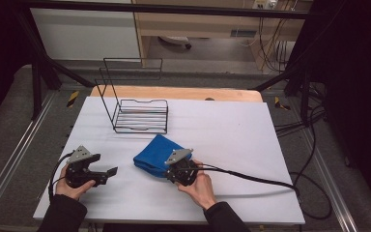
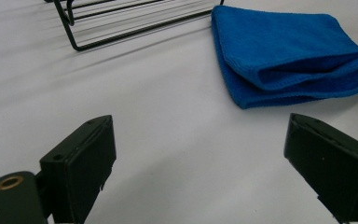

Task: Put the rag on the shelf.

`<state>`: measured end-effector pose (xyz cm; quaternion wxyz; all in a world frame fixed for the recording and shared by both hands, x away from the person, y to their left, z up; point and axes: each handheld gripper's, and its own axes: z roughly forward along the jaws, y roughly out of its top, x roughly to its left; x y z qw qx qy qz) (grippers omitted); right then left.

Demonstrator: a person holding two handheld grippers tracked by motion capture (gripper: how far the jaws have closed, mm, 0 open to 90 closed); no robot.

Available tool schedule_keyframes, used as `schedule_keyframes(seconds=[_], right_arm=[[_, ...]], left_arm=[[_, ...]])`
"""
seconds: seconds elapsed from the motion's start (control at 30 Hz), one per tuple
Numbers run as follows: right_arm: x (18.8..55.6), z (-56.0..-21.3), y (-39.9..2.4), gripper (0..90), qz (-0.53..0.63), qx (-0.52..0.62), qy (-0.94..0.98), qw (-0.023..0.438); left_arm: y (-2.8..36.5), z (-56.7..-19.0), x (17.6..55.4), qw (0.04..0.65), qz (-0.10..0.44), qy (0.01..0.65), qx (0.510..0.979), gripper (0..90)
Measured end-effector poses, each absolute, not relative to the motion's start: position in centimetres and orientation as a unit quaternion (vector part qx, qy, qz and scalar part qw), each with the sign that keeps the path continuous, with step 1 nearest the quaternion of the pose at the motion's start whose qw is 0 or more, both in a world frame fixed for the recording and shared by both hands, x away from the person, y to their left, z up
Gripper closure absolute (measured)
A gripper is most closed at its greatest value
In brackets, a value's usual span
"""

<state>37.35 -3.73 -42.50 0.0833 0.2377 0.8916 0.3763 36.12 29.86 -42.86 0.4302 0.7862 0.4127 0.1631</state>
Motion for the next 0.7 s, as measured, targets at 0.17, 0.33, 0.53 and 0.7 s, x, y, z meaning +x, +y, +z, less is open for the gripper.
schedule_keyframes(seconds=[0.17,0.33,0.53,0.7], right_arm=[[36.7,-42.1,-2.9,85.4,0.382,0.235,0.891,0.074],[36.1,-41.8,-1.5,85.3,0.387,0.24,0.888,0.061],[35.4,-42.2,0.8,84.9,0.381,0.24,0.892,0.04],[35.5,-42.8,1.1,69.1,0.387,0.246,0.889,0.01]], left_arm=[[29.9,-42.9,36.1,0.43,0.163,0.414,0.786,9.2],[29.9,-42.9,36.1,0.43,0.163,0.414,0.785,9.2],[29.9,-42.8,36.1,0.43,0.163,0.414,0.785,9.2],[29.9,-42.8,36.1,0.431,0.163,0.414,0.785,9.2]])
